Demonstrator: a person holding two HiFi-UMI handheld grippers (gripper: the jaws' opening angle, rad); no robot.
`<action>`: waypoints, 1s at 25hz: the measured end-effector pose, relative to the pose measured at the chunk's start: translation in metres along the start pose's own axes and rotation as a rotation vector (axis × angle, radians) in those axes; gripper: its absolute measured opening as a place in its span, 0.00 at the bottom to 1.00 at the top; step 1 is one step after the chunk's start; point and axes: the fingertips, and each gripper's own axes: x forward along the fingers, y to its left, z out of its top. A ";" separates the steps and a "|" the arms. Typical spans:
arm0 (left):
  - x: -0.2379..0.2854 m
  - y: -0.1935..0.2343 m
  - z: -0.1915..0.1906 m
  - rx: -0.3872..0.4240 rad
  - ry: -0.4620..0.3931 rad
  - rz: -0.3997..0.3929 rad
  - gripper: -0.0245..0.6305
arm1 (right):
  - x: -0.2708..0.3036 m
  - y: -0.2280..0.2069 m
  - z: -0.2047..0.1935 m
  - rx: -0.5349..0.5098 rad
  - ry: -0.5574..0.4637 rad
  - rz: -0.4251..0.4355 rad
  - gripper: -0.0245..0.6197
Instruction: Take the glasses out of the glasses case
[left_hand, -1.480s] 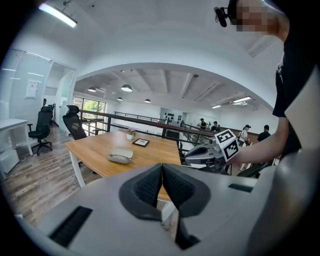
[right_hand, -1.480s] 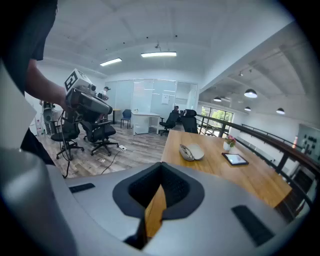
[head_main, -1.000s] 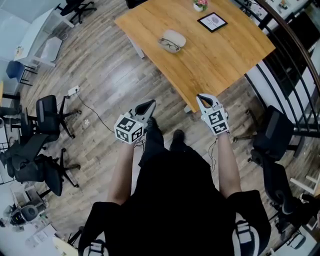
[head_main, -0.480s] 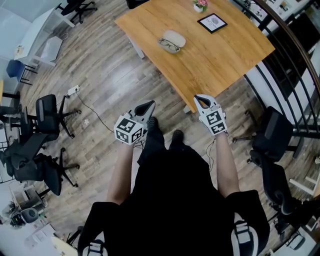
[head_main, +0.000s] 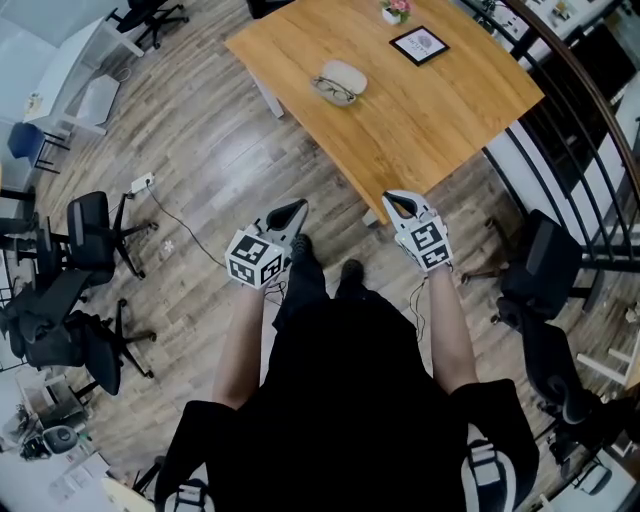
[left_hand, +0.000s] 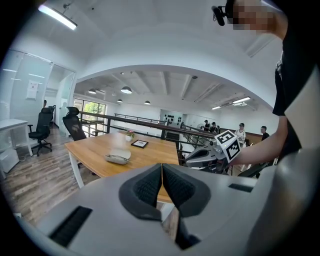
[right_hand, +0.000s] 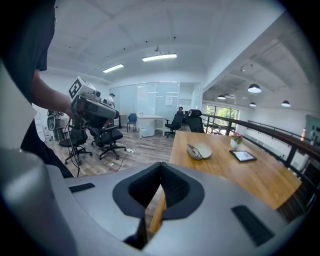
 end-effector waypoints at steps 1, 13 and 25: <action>0.000 -0.001 0.000 0.002 -0.002 -0.003 0.07 | 0.000 0.001 -0.003 0.004 0.004 0.004 0.05; 0.002 -0.007 0.005 0.016 -0.035 -0.033 0.08 | -0.002 0.002 -0.004 0.022 -0.001 0.010 0.10; 0.004 0.006 0.006 0.017 -0.037 -0.003 0.42 | 0.003 0.001 -0.009 0.039 0.001 0.005 0.42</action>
